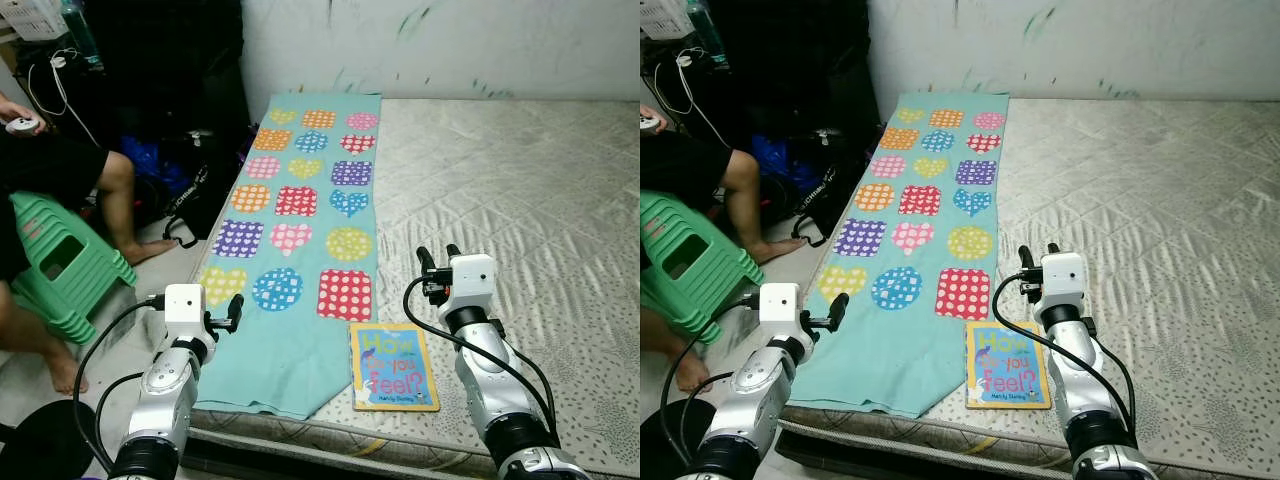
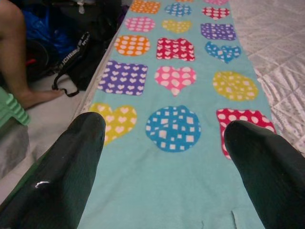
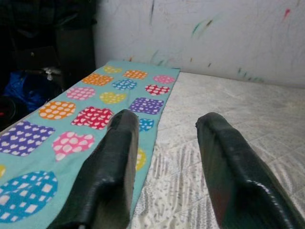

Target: Clean up the room

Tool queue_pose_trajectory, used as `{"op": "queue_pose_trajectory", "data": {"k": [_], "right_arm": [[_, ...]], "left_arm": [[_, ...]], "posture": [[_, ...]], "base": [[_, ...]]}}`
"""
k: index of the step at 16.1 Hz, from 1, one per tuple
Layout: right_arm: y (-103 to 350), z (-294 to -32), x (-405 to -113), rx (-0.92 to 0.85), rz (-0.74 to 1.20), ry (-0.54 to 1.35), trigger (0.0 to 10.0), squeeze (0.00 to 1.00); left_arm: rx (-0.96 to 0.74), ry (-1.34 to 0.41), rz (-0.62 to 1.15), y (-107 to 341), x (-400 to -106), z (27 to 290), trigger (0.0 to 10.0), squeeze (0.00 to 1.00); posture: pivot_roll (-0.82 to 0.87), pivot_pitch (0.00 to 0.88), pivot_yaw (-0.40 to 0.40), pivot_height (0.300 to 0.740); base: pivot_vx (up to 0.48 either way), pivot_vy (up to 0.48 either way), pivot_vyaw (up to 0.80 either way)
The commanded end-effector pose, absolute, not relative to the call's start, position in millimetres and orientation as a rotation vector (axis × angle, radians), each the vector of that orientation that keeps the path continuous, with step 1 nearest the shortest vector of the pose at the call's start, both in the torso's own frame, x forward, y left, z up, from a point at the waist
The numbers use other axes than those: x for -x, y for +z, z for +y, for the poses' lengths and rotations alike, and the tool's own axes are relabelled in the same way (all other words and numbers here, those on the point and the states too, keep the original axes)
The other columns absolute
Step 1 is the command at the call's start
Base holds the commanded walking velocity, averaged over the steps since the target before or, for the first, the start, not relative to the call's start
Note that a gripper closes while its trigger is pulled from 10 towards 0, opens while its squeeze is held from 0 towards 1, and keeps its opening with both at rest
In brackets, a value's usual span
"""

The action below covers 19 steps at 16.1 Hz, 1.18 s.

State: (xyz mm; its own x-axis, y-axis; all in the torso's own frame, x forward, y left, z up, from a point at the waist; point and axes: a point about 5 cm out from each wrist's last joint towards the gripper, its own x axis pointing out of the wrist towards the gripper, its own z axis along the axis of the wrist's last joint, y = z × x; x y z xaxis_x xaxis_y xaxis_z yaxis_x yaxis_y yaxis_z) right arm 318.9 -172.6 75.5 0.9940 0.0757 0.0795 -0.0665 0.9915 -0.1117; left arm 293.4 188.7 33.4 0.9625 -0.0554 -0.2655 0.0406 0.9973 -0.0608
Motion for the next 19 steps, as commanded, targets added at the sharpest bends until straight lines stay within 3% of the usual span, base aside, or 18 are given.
{"op": "queue_pose_trajectory", "data": {"k": [1,19], "right_arm": [[71.8,-172.0,-317.8,0.106,-0.062,0.07,10.0,1.0],[72.2,-173.9,-318.9,0.103,-0.061,0.049,10.0,1.0]], "left_arm": [[0.046,-0.048,0.278,34.0,-293.7,189.2,10.0,0.0],[0.068,-0.017,0.252,37.3,-295.3,191.0,10.0,0.0]], "posture": [[-0.09,0.0,0.066,0.74],[-0.09,0.0,0.065,0.74]], "base": [[0.0,0.0,0.0],[0.0,0.0,0.0]]}}
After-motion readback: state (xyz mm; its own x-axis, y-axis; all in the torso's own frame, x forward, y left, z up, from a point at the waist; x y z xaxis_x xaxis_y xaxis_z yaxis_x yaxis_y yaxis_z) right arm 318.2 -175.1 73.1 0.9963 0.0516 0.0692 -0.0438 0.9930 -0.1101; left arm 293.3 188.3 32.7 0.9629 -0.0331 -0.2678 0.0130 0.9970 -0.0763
